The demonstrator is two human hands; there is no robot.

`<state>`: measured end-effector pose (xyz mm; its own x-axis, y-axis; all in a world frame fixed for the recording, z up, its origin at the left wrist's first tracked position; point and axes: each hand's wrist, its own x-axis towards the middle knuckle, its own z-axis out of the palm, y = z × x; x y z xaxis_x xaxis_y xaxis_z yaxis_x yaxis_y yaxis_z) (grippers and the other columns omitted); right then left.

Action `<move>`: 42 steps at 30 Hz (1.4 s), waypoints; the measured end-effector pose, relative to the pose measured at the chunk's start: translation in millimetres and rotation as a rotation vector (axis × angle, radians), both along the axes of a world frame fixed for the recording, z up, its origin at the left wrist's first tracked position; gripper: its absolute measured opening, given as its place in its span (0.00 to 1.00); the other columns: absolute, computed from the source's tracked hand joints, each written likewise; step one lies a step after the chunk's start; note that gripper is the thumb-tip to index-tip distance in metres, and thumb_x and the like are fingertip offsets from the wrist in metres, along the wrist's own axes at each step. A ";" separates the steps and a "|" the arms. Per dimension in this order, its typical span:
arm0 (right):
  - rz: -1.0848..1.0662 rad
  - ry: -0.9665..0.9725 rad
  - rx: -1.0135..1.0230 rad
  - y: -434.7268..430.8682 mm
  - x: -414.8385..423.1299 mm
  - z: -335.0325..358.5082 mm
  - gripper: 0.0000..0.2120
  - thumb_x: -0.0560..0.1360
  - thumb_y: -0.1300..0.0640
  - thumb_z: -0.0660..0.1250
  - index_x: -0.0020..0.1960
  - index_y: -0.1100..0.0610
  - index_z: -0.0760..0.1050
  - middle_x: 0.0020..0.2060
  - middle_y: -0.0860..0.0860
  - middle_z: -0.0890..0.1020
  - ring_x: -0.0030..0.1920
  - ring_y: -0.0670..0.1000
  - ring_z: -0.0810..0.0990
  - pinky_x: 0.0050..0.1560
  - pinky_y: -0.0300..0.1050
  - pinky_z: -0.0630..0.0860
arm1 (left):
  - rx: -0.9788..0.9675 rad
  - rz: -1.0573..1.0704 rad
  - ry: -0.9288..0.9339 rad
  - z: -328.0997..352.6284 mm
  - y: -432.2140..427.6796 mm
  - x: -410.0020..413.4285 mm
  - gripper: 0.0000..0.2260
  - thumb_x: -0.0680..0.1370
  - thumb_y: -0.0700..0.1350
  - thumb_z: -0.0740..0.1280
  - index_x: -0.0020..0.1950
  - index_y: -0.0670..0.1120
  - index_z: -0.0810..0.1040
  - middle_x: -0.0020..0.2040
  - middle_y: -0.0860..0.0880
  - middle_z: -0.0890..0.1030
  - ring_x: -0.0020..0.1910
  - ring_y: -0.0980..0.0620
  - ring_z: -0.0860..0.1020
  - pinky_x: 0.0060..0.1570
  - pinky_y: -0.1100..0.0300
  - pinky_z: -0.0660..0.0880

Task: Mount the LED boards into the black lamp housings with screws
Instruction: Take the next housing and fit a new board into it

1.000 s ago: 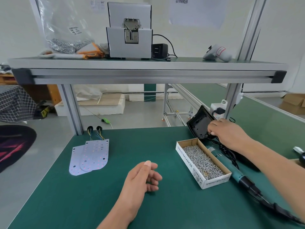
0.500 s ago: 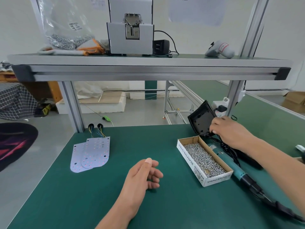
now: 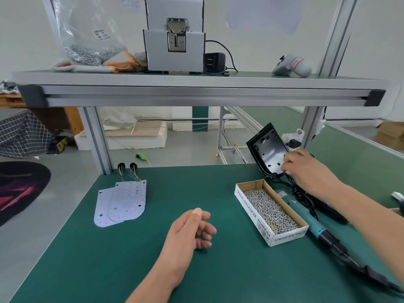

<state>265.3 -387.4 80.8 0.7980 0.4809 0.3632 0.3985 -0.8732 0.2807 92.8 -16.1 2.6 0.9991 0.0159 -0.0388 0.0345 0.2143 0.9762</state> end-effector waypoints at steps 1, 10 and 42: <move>0.000 -0.024 0.032 0.6 -2.9 0.6 0.17 0.71 0.77 0.69 0.49 0.57 0.83 0.49 0.50 0.80 0.56 0.60 0.72 0.49 0.57 0.79 | 0.001 -0.001 0.001 0.0 -0.1 -0.1 0.23 0.79 0.60 0.63 0.58 0.42 0.83 0.46 0.40 0.86 0.42 0.48 0.81 0.43 0.56 0.80; 0.070 -0.170 0.289 41.5 -55.7 11.1 0.08 0.76 0.67 0.75 0.52 0.56 0.87 0.50 0.52 0.84 0.51 0.62 0.77 0.48 0.57 0.81 | -0.007 -0.001 0.009 1.3 0.0 -0.6 0.22 0.79 0.60 0.63 0.57 0.43 0.84 0.46 0.40 0.87 0.42 0.48 0.81 0.44 0.55 0.80; 0.520 0.498 0.748 186.3 -160.5 8.8 0.11 0.81 0.38 0.66 0.47 0.42 0.82 0.44 0.44 0.83 0.43 0.51 0.82 0.44 0.48 0.77 | 0.502 0.187 -0.004 8.2 -2.9 -1.4 0.19 0.78 0.39 0.64 0.66 0.54 0.79 0.62 0.59 0.80 0.64 0.60 0.76 0.68 0.61 0.71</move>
<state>104.8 -201.2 89.6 0.6982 0.5963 0.3962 0.6980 -0.4440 -0.5618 91.4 -19.0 10.8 0.9777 0.2089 0.0229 0.0368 -0.2773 0.9601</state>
